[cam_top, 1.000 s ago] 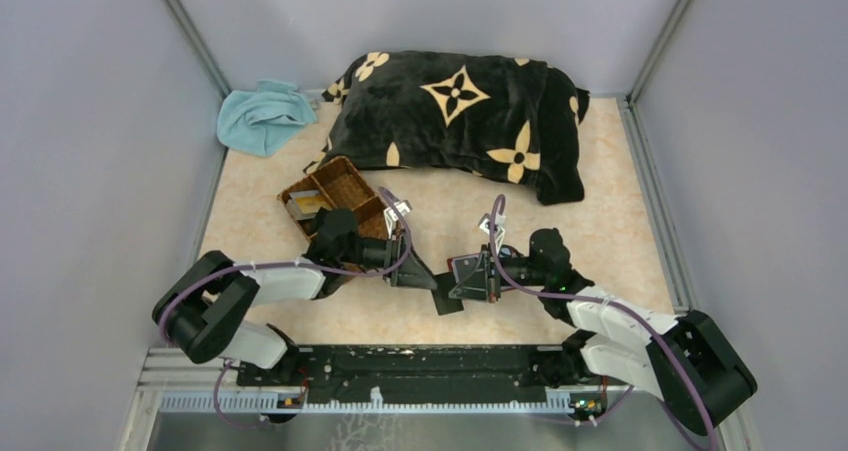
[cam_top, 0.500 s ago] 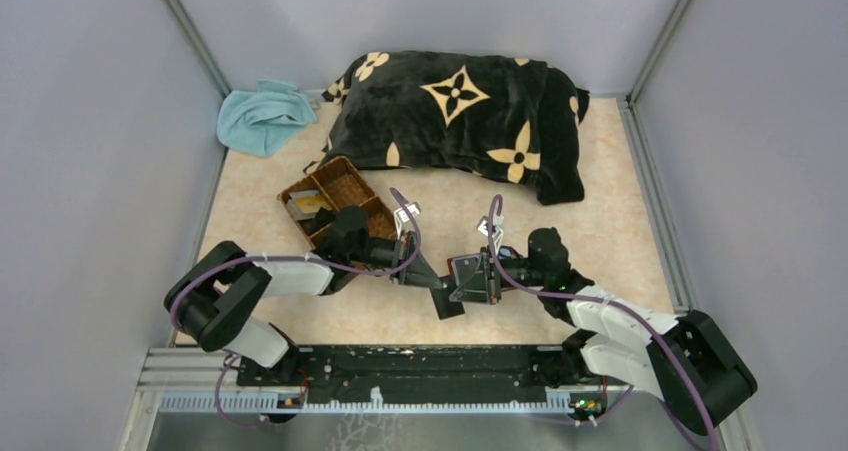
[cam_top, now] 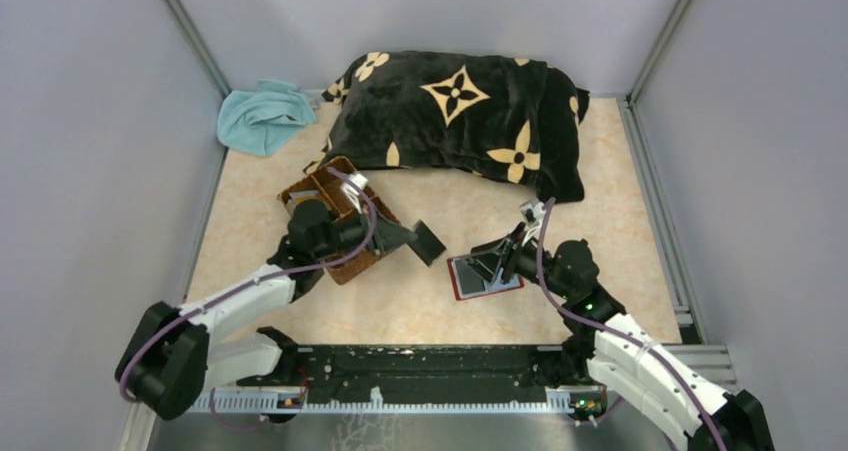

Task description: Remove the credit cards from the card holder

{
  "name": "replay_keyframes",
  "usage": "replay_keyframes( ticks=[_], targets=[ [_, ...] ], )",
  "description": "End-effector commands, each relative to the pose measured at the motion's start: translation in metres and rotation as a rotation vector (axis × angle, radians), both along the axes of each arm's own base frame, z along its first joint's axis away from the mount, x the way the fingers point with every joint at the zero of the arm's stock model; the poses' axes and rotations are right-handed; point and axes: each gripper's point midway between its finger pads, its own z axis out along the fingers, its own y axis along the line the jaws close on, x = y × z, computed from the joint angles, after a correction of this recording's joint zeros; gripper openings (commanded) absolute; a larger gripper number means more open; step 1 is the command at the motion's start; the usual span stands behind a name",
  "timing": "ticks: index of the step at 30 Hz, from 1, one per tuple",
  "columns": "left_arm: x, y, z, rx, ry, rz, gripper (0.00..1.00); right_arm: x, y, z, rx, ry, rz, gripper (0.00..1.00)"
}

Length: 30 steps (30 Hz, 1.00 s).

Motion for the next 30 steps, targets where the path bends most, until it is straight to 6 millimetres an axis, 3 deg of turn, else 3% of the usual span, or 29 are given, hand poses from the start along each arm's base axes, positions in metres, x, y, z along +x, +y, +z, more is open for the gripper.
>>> replay_keyframes(
  ticks=[1, 8, 15, 22, 30],
  targets=[
    [0.051, 0.059, -0.011, 0.071, 0.046, 0.415, 0.00, 0.023, -0.018, -0.010, -0.082, 0.014, -0.167, 0.49],
    [0.091, 0.160, 0.007, 0.166, 0.023, 0.951, 0.00, 0.017, -0.013, -0.026, -0.036, 0.066, -0.139, 0.49],
    [0.106, 0.247, 0.002, 0.153, 0.100, 1.350, 0.00, 0.015, -0.007, -0.035, -0.038, 0.092, -0.109, 0.48],
    [0.106, 0.283, -0.027, 0.086, 0.193, 1.508, 0.00, 0.010, -0.010, -0.045, -0.042, 0.109, -0.105, 0.48],
    [0.116, 0.302, -0.043, 0.065, 0.211, 1.593, 0.00, 0.007, -0.011, -0.052, -0.046, 0.124, -0.102, 0.47]
  ],
)
